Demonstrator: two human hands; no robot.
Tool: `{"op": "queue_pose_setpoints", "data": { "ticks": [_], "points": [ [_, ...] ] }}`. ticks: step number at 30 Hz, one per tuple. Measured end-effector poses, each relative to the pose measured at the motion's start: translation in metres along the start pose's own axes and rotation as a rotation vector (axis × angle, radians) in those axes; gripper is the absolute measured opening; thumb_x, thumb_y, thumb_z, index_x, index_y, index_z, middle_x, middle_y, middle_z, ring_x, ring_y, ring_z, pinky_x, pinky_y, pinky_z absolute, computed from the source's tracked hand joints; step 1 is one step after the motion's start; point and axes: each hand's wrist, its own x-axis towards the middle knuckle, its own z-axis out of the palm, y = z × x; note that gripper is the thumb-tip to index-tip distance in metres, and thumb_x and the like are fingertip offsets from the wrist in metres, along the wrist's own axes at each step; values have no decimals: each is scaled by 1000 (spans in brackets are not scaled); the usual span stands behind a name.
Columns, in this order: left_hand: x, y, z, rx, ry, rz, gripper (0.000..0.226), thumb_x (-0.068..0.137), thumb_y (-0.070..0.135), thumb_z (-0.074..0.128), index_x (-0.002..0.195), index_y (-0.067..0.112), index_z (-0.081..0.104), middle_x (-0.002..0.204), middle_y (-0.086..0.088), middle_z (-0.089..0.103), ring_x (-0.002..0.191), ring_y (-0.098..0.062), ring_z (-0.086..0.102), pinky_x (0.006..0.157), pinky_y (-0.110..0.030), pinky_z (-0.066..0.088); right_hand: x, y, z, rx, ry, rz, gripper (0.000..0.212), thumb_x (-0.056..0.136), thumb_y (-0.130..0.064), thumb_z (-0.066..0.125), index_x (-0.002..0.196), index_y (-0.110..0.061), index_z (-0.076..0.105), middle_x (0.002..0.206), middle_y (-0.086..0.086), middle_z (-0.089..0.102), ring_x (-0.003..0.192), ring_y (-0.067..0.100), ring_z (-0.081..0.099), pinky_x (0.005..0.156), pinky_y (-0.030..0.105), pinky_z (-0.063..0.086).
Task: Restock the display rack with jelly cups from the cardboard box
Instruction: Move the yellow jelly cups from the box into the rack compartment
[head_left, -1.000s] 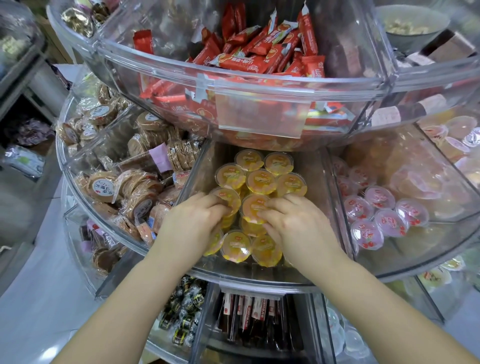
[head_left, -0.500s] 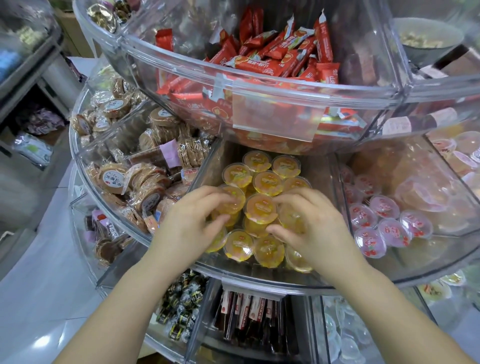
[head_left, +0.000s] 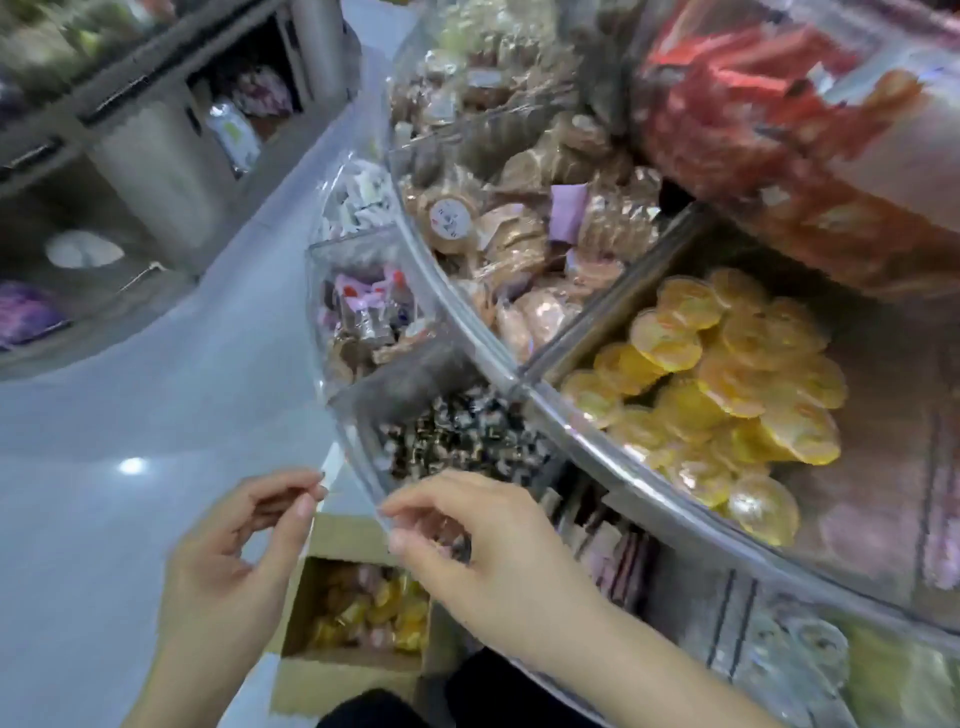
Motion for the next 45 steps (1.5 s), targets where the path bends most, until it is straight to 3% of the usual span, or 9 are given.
{"op": "queue_pose_setpoints", "data": {
  "ticks": [8,13,16,19,25,31,35,41,45],
  "points": [
    [-89,-237,-51,214,-26,-611,35,87,5,60,79,39,62,85,22,66,76,13,60,66,-1,42,19,155,233,-158,-625,480,25,91,-15,51,114,-13,61,107,4,66,93,14,60,78,16,41],
    [-124,-407,-26,369,-224,-795,18,89,17,57,102,21,68,103,4,69,91,-14,64,80,-27,48,27,299,340,-311,-744,675,30,91,-15,51,121,-13,55,114,4,63,103,17,58,74,18,39],
    [-122,-494,5,379,-365,-798,25,87,11,53,110,15,64,107,-4,66,103,-21,60,86,-26,43,48,381,383,-424,-727,679,26,89,-20,56,114,-11,59,113,11,65,105,25,60,66,19,33],
    [-106,-566,34,525,-471,-727,32,84,11,55,115,10,59,113,-12,60,109,-28,54,90,-33,41,69,453,414,-567,-690,671,37,88,-23,59,121,-8,54,119,17,60,110,31,56,85,30,45],
    [-72,-647,91,941,-680,-588,38,85,28,57,119,12,49,120,-11,55,116,-30,46,94,-37,37,88,555,453,-762,-745,538,80,81,-20,67,145,-17,20,149,13,26,135,32,28,110,38,31],
    [-69,-678,115,1154,-821,-530,45,89,26,48,131,16,41,128,-9,50,123,-28,40,105,-44,24,87,595,477,-838,-618,449,57,83,-17,65,130,-14,32,136,10,39,123,29,42,95,39,40],
    [-69,-661,108,910,-753,-575,57,77,33,67,126,15,44,126,-13,44,115,-33,47,101,-41,33,87,584,468,-727,-460,445,55,73,-22,72,119,-17,44,123,8,51,109,31,54,82,35,45],
    [-85,-547,61,371,-311,-615,47,69,20,65,114,28,54,109,5,37,86,-5,50,69,-12,37,61,460,416,-136,-123,616,67,58,-9,75,119,-19,50,113,3,62,102,23,59,84,31,46],
    [-78,-420,10,241,-208,-509,59,69,14,66,118,44,51,102,20,43,95,17,45,76,0,34,37,331,358,37,-11,600,66,61,-2,72,118,-27,49,112,-2,61,104,16,58,84,20,44]
  ]
}}
